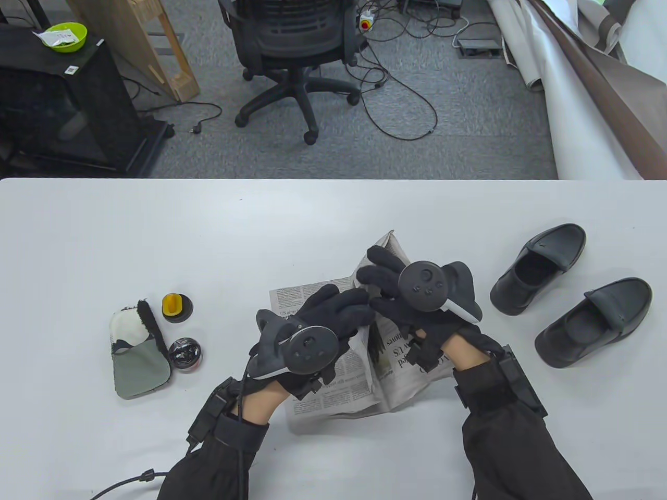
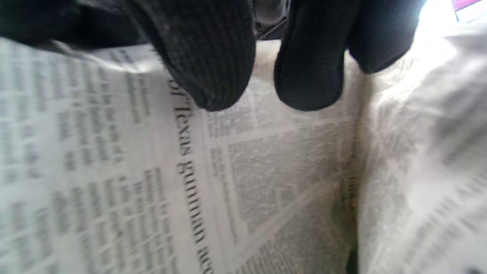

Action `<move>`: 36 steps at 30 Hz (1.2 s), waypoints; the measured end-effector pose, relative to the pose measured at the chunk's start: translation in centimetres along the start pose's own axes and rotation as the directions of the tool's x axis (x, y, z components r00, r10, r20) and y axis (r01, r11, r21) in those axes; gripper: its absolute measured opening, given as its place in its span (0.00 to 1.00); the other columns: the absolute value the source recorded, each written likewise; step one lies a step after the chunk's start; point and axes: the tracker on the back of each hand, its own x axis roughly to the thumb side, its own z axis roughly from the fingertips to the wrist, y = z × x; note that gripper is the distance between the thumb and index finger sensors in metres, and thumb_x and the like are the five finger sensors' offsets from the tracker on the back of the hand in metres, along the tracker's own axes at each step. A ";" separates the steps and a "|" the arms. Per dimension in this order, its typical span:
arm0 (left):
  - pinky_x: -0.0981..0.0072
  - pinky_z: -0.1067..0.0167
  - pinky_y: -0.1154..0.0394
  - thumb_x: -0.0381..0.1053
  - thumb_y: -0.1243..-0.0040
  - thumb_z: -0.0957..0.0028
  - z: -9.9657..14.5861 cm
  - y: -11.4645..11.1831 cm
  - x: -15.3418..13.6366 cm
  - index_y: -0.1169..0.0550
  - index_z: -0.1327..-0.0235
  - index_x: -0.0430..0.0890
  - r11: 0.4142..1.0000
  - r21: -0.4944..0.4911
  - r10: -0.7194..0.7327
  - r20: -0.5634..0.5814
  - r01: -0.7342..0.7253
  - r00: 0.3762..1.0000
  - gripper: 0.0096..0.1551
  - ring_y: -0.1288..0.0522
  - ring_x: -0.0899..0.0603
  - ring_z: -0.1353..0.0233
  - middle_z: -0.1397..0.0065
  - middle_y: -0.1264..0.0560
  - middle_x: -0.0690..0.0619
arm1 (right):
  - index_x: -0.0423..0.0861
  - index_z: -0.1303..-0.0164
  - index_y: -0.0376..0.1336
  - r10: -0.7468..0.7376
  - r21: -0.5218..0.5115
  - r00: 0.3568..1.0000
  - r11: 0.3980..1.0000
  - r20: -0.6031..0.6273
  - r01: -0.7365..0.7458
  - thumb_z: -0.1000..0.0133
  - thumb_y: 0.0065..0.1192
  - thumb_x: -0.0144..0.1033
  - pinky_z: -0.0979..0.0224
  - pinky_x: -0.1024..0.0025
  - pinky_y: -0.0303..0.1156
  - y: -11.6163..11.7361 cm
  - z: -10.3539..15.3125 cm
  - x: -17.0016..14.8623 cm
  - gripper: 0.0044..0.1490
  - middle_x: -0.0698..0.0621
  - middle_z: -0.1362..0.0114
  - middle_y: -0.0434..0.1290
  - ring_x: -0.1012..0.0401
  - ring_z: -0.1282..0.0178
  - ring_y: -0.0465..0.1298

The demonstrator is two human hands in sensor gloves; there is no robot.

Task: Dip and apply built-in sponge shoe polish on shoes

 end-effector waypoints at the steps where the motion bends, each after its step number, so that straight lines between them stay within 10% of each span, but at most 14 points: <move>1: 0.52 0.21 0.31 0.50 0.31 0.51 0.0 0.0 -0.1 0.23 0.44 0.61 1.000 0.001 0.015 0.007 -0.015 1.000 0.21 0.16 0.52 0.30 0.24 0.26 0.53 | 0.66 0.25 0.38 -0.048 0.056 0.998 0.997 0.032 0.046 0.56 0.77 0.39 0.29 0.54 0.72 0.3 0.1 0.3 0.61 0.58 0.17 0.42 0.58 0.42 0.80; 9: 0.52 0.21 0.31 0.50 0.31 0.51 0.7 -0.1 0.6 0.23 0.43 0.63 0.999 0.034 -0.013 0.019 0.012 1.000 0.23 0.17 0.51 0.31 0.21 0.30 0.52 | 0.57 0.45 0.69 -0.019 -0.026 0.999 1.000 -0.046 0.018 0.56 0.74 0.41 0.34 0.54 0.76 -0.2 -0.1 0.7 0.27 0.52 0.27 0.68 0.57 0.50 0.83; 13: 0.45 0.21 0.33 0.51 0.32 0.51 2.1 1.4 -0.8 0.39 0.27 0.61 0.996 0.083 0.021 -0.027 -0.019 0.999 0.40 0.21 0.45 0.26 0.16 0.39 0.51 | 0.56 0.46 0.70 -0.040 -0.087 0.995 0.996 -0.092 0.032 0.56 0.73 0.43 0.35 0.53 0.76 -0.8 0.4 -0.6 0.26 0.52 0.31 0.72 0.56 0.48 0.84; 18: 0.42 0.22 0.34 0.49 0.33 0.49 4.7 2.9 -4.9 0.35 0.28 0.62 0.992 0.075 -0.087 -0.142 0.098 0.986 0.35 0.21 0.44 0.26 0.18 0.35 0.53 | 0.55 0.45 0.69 -0.231 -0.169 0.948 0.966 -0.220 0.197 0.55 0.70 0.45 0.35 0.53 0.76 -2.1 1.0 -4.0 0.27 0.51 0.31 0.72 0.56 0.47 0.84; 27: 0.37 0.20 0.39 0.47 0.28 0.51 7.4 -0.1 -12.3 0.40 0.27 0.66 0.922 -0.345 -0.272 -0.259 0.174 0.927 0.43 0.31 0.39 0.18 0.14 0.41 0.59 | 0.52 0.45 0.69 -0.485 -0.295 0.799 0.869 -0.356 0.397 0.54 0.66 0.47 0.38 0.55 0.78 -3.0 2.4 -9.6 0.27 0.48 0.34 0.74 0.56 0.46 0.85; 31: 0.34 0.20 0.41 0.62 0.23 0.62 6.8 -0.9 -12.1 0.46 0.24 0.63 0.940 -0.322 -0.202 -0.252 0.115 0.946 0.57 0.36 0.34 0.16 0.12 0.46 0.57 | 0.50 0.46 0.70 -0.557 -0.317 0.739 0.828 -0.380 0.462 0.54 0.65 0.47 0.40 0.55 0.79 -2.9 2.5 -10.9 0.27 0.47 0.36 0.76 0.56 0.50 0.87; 36: 0.39 0.22 0.34 0.57 0.35 0.51 5.4 -0.4 -12.0 0.24 0.36 0.62 0.994 -0.104 0.002 -0.361 -0.043 0.933 0.26 0.19 0.43 0.28 0.26 0.21 0.56 | 0.49 0.47 0.70 -0.592 -0.347 0.702 0.804 -0.397 0.482 0.54 0.65 0.47 0.42 0.56 0.80 -2.9 2.7 -12.3 0.27 0.47 0.38 0.77 0.57 0.52 0.87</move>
